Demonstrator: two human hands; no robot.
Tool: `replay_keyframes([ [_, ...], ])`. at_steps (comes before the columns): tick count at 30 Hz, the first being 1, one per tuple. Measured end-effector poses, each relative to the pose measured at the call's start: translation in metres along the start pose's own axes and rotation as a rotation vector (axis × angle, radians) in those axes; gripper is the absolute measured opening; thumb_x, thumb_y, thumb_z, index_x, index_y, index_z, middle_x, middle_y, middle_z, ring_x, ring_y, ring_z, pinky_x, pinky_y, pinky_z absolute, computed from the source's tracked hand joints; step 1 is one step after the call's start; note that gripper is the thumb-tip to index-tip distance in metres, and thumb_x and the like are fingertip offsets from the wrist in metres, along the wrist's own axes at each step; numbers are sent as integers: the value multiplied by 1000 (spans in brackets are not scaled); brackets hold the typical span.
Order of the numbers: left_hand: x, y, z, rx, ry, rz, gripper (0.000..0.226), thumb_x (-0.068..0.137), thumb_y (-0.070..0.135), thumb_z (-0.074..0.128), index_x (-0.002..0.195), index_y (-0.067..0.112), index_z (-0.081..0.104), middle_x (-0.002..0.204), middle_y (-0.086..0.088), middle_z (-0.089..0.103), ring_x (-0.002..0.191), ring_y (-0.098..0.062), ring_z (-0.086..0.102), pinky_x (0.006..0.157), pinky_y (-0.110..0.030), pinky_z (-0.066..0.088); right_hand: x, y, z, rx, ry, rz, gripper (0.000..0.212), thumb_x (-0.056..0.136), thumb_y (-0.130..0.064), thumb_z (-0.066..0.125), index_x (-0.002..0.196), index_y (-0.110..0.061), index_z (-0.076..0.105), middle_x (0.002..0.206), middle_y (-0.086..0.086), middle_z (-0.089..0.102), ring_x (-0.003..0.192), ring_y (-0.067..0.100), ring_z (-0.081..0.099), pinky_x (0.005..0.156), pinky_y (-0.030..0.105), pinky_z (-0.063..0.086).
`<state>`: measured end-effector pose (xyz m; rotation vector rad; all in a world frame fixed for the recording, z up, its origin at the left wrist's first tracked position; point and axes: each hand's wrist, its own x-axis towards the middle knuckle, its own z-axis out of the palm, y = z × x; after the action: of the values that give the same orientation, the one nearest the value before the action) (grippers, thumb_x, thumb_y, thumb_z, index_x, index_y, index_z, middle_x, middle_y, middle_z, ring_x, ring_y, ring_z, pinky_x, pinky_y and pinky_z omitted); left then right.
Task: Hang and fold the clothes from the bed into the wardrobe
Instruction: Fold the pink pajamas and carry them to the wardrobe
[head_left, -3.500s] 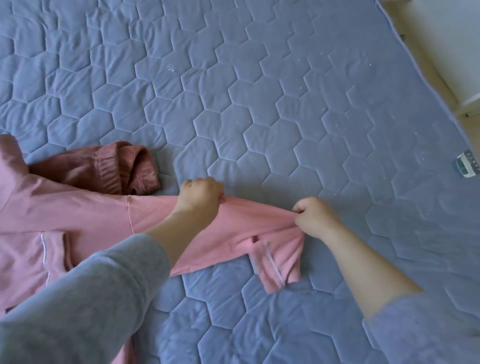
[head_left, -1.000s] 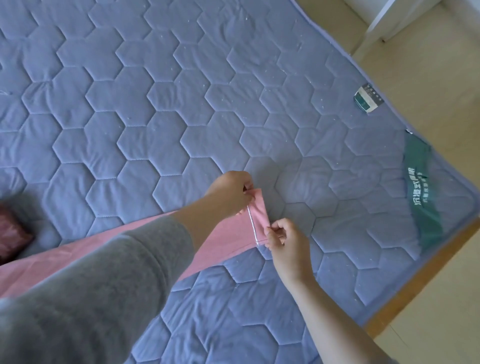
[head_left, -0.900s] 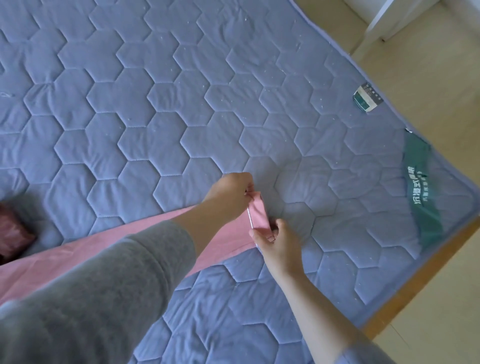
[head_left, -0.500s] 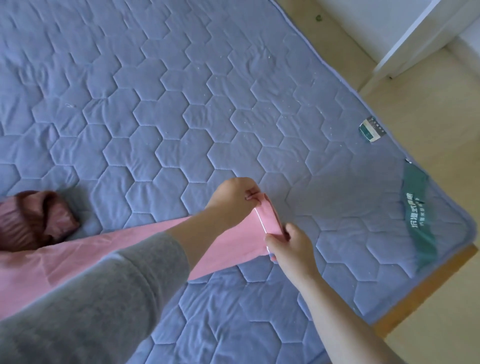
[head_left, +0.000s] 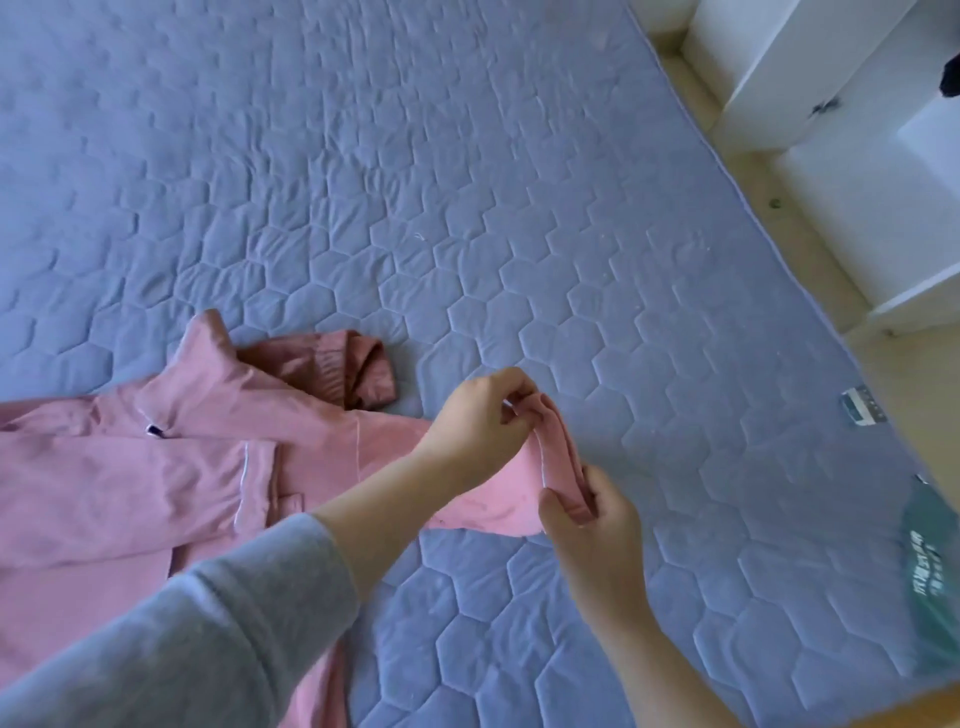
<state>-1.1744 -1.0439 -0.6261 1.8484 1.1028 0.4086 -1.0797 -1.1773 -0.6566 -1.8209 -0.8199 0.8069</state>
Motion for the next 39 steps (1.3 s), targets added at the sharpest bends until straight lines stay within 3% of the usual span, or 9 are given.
replay_keyframes([
  [6,-70,-50,-102,14,171,-66,26,81,6,60,73,30,53,68,16,59,64,6,57,59,-6,37,-42,-42,93,-38,-168,-117,15,76,-19,54,65,-14,45,55,-11,32,53,9,28,48,22,28],
  [11,-122,-107,-164,-170,289,-255,8,89,21,58,83,20,62,81,3,67,84,-22,67,82,-36,52,-79,-64,180,-55,-272,-192,22,82,-12,56,64,-17,45,56,-11,37,55,6,30,51,24,32],
  [15,-153,-154,-201,-228,376,-357,13,84,34,68,88,22,65,80,6,63,78,-17,63,73,-23,48,-105,-71,242,-137,-382,-192,35,88,-7,58,68,-34,49,57,-18,50,53,5,41,55,17,34],
  [19,-174,-199,-228,-248,478,-425,25,79,9,65,103,16,63,94,7,64,74,-7,59,60,-2,40,-126,-70,298,-193,-422,-204,14,88,-6,57,95,-15,65,77,-10,63,66,7,51,66,28,46],
  [22,-183,-229,-248,-376,538,-469,32,79,6,64,108,19,58,91,13,61,70,-2,60,60,-9,45,-140,-68,337,-231,-429,-229,12,88,-7,58,96,-13,64,79,-7,63,67,9,52,66,29,46],
  [25,-186,-258,-268,-444,544,-486,38,75,6,70,108,21,57,83,9,62,73,-5,60,63,-18,49,-149,-67,371,-218,-451,-212,20,88,-5,58,104,-15,64,87,-3,66,72,5,57,64,14,44],
  [31,-190,-313,-298,-494,632,-477,33,77,3,69,103,22,60,77,11,64,72,-5,62,68,-16,50,-152,-67,426,-225,-477,-249,45,88,-6,56,130,-23,57,110,-9,65,86,7,62,72,14,48],
  [35,-190,-352,-306,-439,722,-573,25,81,6,67,101,20,61,82,11,65,74,-4,62,67,-14,48,-145,-58,453,-216,-665,-186,43,90,-17,61,130,-32,54,116,-16,66,99,0,64,82,12,48],
  [39,-190,-386,-305,-332,724,-650,17,83,9,66,97,18,68,85,11,65,87,-8,63,75,-17,43,-124,-39,459,-467,-590,-246,45,92,-15,60,137,-15,52,132,0,58,119,13,55,96,10,38],
])
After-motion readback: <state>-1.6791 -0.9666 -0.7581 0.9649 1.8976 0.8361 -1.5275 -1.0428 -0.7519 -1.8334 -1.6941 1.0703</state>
